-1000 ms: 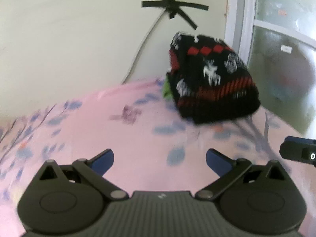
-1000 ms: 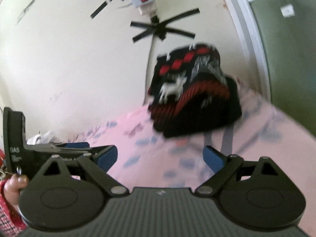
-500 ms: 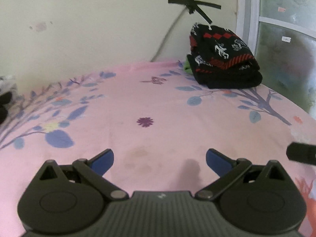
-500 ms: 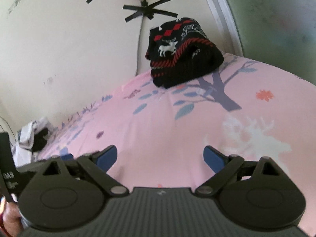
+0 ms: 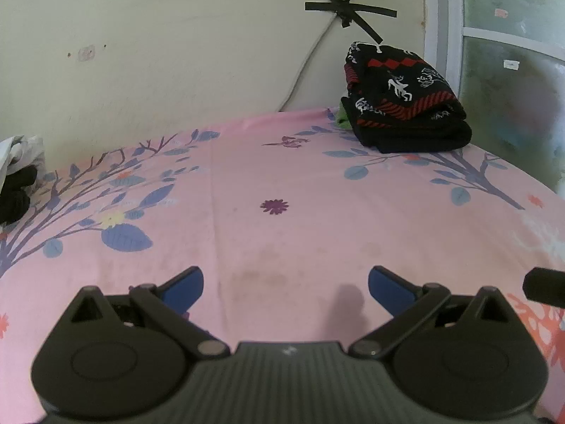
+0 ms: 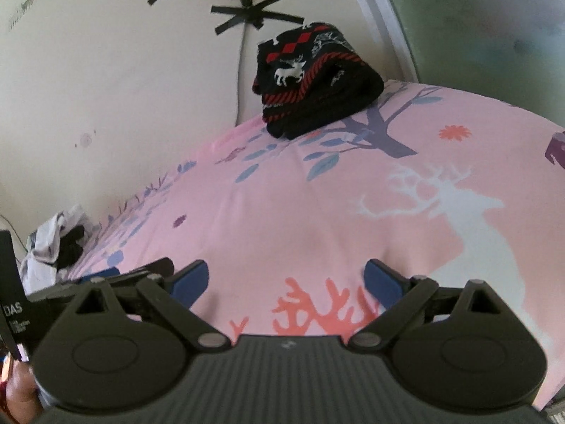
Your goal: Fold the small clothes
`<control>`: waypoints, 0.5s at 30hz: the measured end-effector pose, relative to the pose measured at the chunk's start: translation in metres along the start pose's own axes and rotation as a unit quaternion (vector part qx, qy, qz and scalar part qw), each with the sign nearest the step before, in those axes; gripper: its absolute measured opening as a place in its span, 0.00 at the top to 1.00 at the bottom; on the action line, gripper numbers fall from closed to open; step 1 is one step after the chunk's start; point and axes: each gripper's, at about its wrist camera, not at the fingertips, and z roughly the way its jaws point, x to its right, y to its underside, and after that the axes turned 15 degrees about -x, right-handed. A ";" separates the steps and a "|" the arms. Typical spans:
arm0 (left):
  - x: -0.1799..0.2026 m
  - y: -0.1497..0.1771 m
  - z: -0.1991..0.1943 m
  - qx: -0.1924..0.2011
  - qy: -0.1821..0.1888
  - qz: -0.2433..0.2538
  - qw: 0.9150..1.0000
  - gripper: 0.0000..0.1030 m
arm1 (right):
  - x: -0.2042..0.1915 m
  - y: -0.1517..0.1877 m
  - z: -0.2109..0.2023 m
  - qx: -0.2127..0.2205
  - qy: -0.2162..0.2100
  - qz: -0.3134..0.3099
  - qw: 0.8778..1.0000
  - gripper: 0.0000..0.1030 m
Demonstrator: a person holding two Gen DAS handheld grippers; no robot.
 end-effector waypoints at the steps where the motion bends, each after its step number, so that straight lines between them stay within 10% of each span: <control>1: 0.000 0.000 0.000 -0.001 0.000 0.000 1.000 0.00 | 0.000 0.002 0.000 0.008 -0.001 0.005 1.000 0.14; 15: 0.010 0.001 0.002 -0.011 -0.022 0.026 0.999 0.00 | -0.002 0.014 0.000 0.051 0.007 0.014 0.999 0.13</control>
